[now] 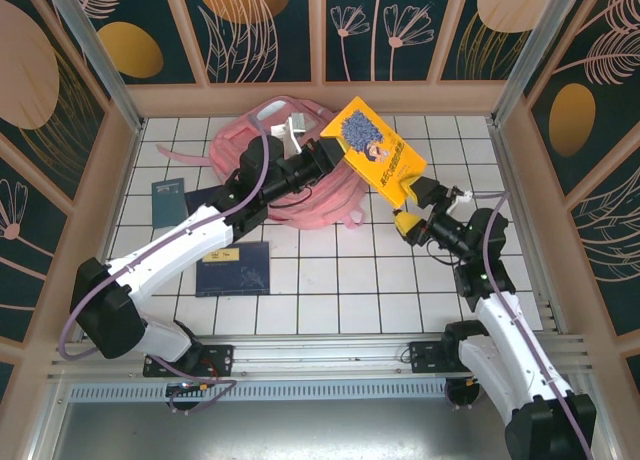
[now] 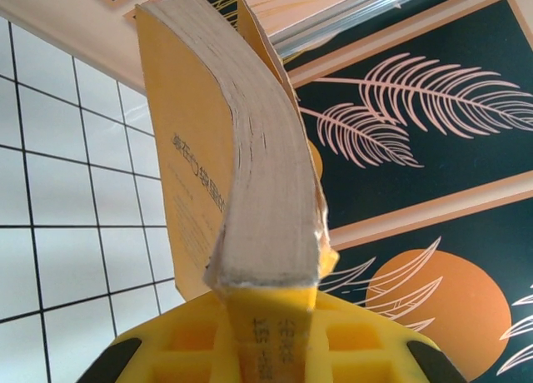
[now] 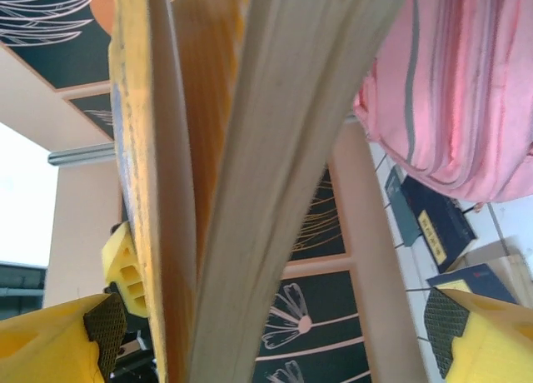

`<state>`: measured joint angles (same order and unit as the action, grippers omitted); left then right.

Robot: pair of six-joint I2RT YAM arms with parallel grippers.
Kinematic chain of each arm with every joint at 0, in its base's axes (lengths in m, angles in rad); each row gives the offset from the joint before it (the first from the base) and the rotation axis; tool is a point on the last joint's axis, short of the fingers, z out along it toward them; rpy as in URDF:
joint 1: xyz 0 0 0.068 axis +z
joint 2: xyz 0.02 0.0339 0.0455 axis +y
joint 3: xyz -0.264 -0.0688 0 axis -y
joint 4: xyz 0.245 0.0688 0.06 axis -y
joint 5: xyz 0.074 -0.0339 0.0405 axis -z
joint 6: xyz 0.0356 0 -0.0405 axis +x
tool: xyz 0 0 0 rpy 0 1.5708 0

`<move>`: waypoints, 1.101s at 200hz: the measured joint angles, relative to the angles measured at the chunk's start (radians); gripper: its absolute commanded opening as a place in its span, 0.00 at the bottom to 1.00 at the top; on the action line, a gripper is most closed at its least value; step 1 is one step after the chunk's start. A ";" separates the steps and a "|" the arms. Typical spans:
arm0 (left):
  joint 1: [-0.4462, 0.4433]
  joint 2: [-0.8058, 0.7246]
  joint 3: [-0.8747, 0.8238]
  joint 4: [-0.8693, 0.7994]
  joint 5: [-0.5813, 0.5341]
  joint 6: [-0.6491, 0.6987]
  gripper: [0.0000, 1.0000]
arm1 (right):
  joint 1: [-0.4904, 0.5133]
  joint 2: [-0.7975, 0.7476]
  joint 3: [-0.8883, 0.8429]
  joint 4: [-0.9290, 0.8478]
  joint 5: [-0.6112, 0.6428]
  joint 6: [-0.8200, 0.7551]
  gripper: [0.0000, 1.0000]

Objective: Pack the student bag

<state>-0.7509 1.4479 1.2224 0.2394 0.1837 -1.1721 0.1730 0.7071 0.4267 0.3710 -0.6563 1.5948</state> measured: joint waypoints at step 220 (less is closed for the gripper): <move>0.009 -0.040 -0.127 0.114 0.079 -0.101 0.26 | -0.035 0.144 0.157 0.046 -0.059 -0.160 0.00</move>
<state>-0.7422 1.4082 1.0954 0.3534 0.2626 -1.2728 0.1379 0.8509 0.5838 0.4168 -0.7151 1.4345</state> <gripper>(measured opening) 0.155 0.146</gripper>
